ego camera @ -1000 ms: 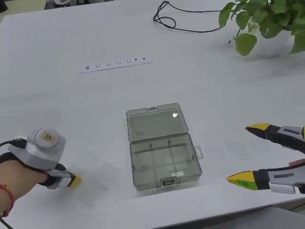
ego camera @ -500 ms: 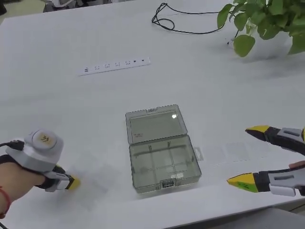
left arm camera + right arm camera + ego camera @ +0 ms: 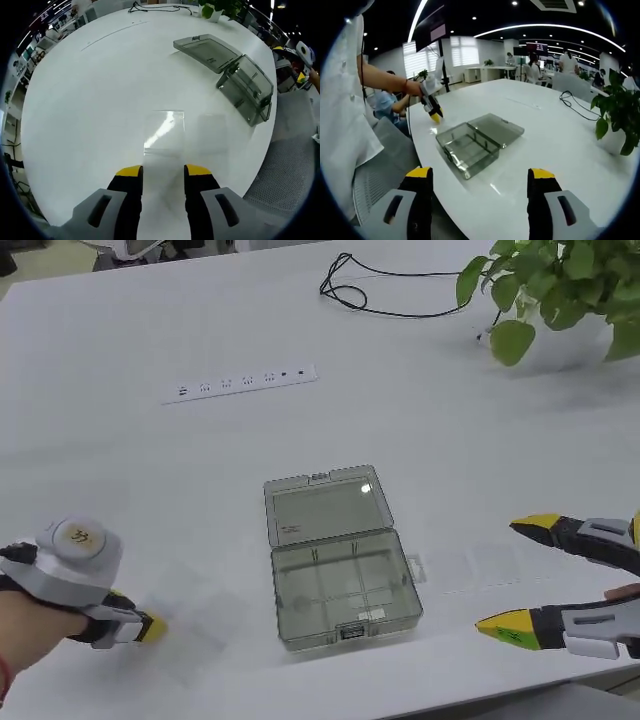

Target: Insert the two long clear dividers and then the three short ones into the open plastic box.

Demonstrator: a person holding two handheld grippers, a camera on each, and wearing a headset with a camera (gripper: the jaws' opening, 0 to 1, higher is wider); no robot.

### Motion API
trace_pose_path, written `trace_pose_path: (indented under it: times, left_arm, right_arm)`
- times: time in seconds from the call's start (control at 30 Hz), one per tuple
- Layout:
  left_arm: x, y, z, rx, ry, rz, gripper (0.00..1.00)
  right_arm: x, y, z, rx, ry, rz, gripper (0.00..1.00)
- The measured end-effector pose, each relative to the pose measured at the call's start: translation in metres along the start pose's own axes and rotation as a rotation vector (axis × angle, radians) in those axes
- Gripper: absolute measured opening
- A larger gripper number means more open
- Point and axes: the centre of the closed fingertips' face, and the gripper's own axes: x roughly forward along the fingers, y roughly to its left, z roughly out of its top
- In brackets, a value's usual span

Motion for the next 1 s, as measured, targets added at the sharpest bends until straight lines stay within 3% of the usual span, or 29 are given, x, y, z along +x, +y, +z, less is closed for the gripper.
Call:
trace_pose_path:
  times: [0.27,0.5,0.8,1.0]
  left_arm:
    - [-0.013,-0.009,0.009,-0.067,-0.092,-0.024,0.31]
    - [-0.029,-0.025,0.025,-0.138,-0.204,-0.055,0.31]
    - [-0.052,-0.056,0.060,-0.209,-0.373,-0.122,0.31]
    - [-0.067,-0.087,0.084,-0.240,-0.482,-0.201,0.31]
  right_arm:
    - [0.003,0.003,0.016,-0.007,-0.028,0.010,0.72]
    - [0.010,0.007,0.036,0.002,-0.063,0.019,0.67]
    - [0.023,0.020,0.069,0.052,-0.112,0.039,0.53]
    - [0.032,0.029,0.103,0.095,-0.198,0.046,0.49]
